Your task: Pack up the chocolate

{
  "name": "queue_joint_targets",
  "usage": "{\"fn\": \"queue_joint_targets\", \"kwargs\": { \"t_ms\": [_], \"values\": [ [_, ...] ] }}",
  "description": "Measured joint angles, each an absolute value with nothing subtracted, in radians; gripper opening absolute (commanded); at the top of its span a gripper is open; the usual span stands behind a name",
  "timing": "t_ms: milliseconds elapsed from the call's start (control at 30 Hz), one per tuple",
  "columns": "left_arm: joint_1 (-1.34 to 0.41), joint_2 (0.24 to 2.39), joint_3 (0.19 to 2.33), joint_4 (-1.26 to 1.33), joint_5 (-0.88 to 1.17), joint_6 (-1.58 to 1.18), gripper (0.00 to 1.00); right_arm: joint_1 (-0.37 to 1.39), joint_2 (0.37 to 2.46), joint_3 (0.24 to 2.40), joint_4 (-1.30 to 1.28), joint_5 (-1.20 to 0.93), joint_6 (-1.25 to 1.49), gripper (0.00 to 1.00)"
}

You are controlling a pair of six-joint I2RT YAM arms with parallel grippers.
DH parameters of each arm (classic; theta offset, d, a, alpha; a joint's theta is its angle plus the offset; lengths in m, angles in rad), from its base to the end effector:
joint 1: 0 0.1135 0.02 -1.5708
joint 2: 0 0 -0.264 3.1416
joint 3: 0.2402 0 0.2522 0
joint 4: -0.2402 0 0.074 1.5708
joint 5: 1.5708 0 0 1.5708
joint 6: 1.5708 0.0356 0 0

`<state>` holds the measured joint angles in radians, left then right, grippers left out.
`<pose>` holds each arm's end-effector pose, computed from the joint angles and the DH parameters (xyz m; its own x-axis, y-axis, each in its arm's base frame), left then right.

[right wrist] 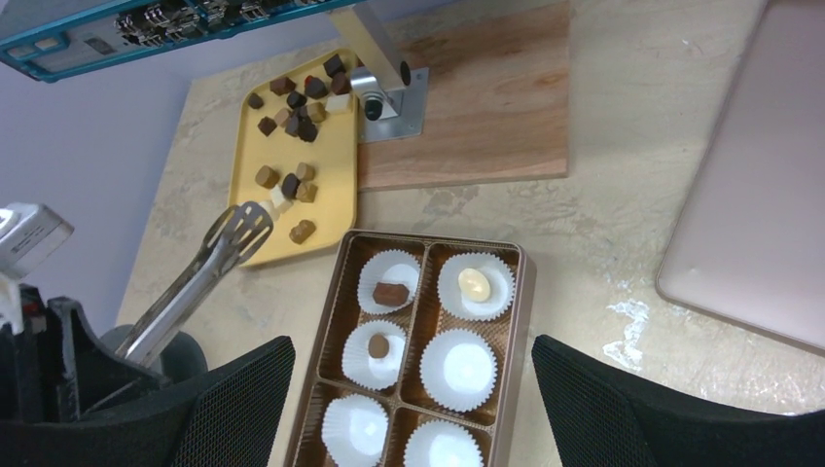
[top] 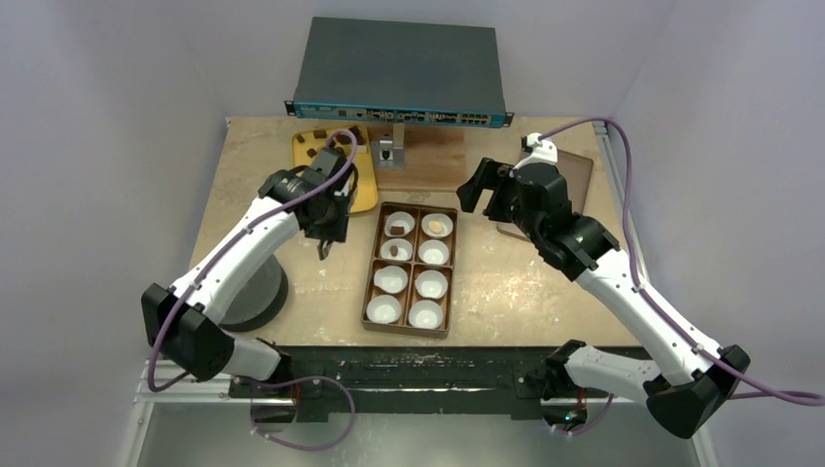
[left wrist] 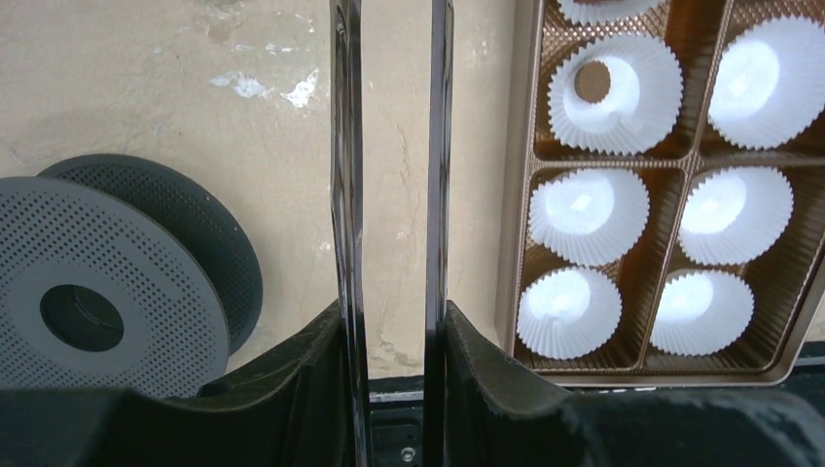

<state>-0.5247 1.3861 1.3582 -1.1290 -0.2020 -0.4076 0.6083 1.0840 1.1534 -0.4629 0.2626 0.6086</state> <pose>0.2302 -0.1250 0.3265 -0.8943 0.0690 -0.4420 0.0724 0.9973 0.0092 0.1996 0.1277 0.3821 -0.4612 0.3517 -0.8146 -0.1115 0.8879 0.4464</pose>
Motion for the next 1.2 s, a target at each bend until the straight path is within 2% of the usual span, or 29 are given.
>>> {"fn": "queue_joint_targets", "kwargs": {
  "t_ms": [700,1200],
  "values": [
    [-0.355,1.691,1.501,-1.061,-0.153,-0.332,0.34,0.608,1.084,1.153,-0.464,0.262,0.601,0.89],
    [-0.336,1.774,1.522,-1.053,-0.143,-0.308,0.34,0.608,1.075,1.153,-0.464,0.262,0.601,0.89]
  ]
}}
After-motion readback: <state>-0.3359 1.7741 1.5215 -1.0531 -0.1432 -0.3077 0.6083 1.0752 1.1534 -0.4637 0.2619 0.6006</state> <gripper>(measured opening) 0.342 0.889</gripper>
